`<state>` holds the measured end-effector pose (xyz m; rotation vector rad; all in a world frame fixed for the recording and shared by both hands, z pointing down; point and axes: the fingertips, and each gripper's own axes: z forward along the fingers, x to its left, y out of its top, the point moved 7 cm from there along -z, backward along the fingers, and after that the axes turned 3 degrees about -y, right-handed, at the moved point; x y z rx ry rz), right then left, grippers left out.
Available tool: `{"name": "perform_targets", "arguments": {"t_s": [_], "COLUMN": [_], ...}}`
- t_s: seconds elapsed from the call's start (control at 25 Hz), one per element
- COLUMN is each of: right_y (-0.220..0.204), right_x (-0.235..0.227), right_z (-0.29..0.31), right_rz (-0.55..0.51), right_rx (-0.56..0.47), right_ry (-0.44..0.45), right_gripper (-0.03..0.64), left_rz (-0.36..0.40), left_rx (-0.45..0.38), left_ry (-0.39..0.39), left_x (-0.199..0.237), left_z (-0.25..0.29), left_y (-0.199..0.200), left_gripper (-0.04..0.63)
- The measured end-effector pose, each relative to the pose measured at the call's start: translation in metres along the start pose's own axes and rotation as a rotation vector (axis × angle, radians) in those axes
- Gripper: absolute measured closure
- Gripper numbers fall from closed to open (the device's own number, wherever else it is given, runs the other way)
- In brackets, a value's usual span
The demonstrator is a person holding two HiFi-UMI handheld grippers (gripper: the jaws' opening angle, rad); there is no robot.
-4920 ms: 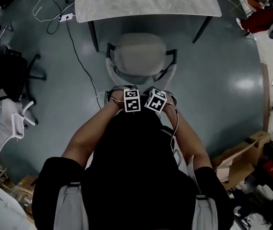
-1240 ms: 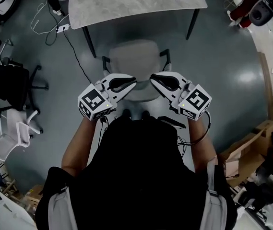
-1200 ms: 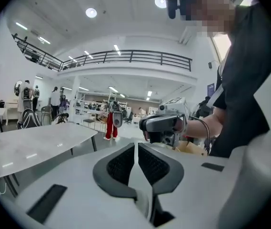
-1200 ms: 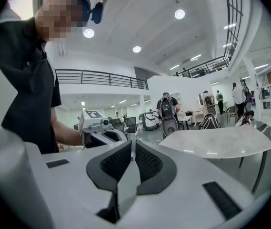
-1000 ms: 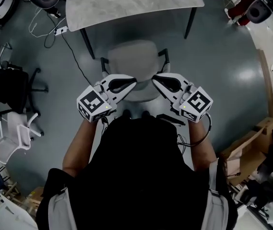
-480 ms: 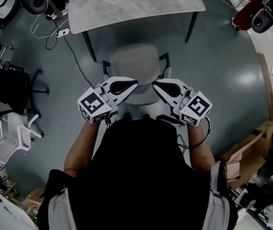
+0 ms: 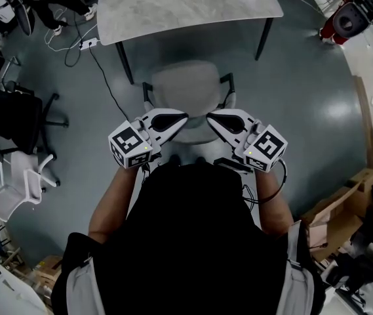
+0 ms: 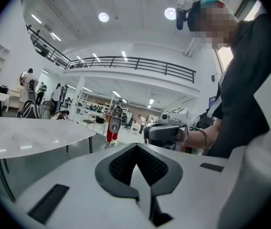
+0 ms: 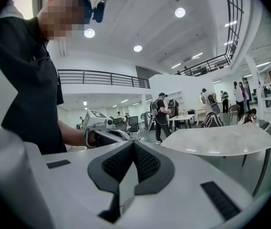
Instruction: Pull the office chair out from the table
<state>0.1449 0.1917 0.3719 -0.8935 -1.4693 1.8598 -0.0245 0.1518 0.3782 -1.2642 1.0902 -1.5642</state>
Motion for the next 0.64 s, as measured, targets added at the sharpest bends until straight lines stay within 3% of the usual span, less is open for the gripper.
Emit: {"name": "perform_targets", "arguments": {"t_s": [0.24,0.64], "right_y": [-0.005,-0.016], "right_x": [0.008,0.016], "right_z": [0.004,-0.003], "right_rz": [-0.02,-0.027], "right_rx": [0.027,0.056], "right_ry": [-0.001,-0.002], "right_gripper": [0.598,0.598], "left_rz": [-0.019,-0.042], "left_rx": [0.056,0.077], "left_ry": [0.016,0.037], "left_x": [-0.001,-0.01], "left_z": [-0.008,-0.009], "left_y": [-0.017,-0.037], "left_gripper": [0.583,0.583]}}
